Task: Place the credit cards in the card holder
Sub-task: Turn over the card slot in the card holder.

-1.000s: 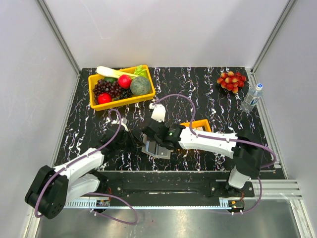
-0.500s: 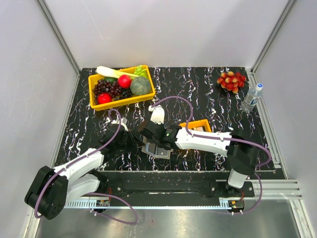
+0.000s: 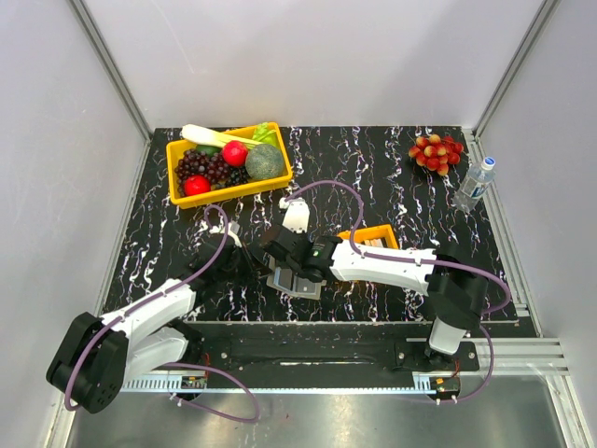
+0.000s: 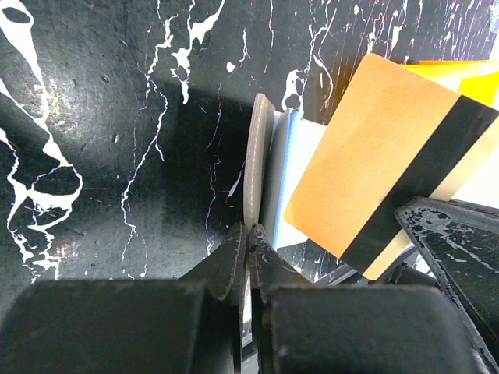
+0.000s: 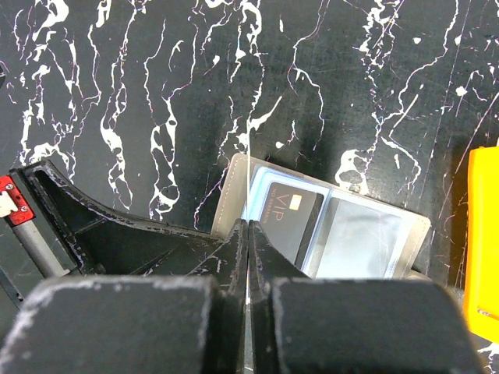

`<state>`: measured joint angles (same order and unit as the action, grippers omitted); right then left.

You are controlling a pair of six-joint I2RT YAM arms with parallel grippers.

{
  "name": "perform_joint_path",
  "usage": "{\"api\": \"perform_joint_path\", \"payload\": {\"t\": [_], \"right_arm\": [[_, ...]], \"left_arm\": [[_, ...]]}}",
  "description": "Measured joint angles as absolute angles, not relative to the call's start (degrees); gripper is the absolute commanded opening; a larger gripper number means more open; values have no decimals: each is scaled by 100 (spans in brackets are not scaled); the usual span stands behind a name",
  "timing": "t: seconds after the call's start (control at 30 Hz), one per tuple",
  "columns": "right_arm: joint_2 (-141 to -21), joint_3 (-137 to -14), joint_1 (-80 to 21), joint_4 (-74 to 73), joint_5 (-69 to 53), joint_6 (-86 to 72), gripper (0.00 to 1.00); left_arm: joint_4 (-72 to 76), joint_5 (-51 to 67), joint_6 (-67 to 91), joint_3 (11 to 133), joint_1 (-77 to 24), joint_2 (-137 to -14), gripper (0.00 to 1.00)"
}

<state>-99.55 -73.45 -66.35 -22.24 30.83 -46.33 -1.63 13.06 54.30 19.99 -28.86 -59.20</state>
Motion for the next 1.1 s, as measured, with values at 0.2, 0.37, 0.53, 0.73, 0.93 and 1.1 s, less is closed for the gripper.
{"api": "perform_joint_path", "payload": {"t": [0.2, 0.37, 0.53, 0.73, 0.93, 1.1], "right_arm": [[-9985, -7345, -6635, -2228, 3083, -4635, 0], [-10121, -7345, -6635, -2235, 3079, -4630, 0], [-10143, -7345, -6635, -2268, 3079, -4630, 0], [-10097, -7345, -6635, -2252, 3081, -4630, 0], [-9856, -7301, -6635, -2211, 3081, -4633, 0], [-9819, -7286, -6635, -2196, 3072, -4635, 0]], "left_arm": [[-163, 1306, 5428, 1999, -2886, -5920, 0], [-165, 1306, 5428, 1999, -2886, -5920, 0], [-165, 1304, 5428, 1999, -2886, -5920, 0], [-165, 1304, 5428, 1999, -2886, -5920, 0], [-165, 1304, 5428, 1999, -2886, -5920, 0], [-163, 1304, 5430, 1999, -2886, -5920, 0]]}}
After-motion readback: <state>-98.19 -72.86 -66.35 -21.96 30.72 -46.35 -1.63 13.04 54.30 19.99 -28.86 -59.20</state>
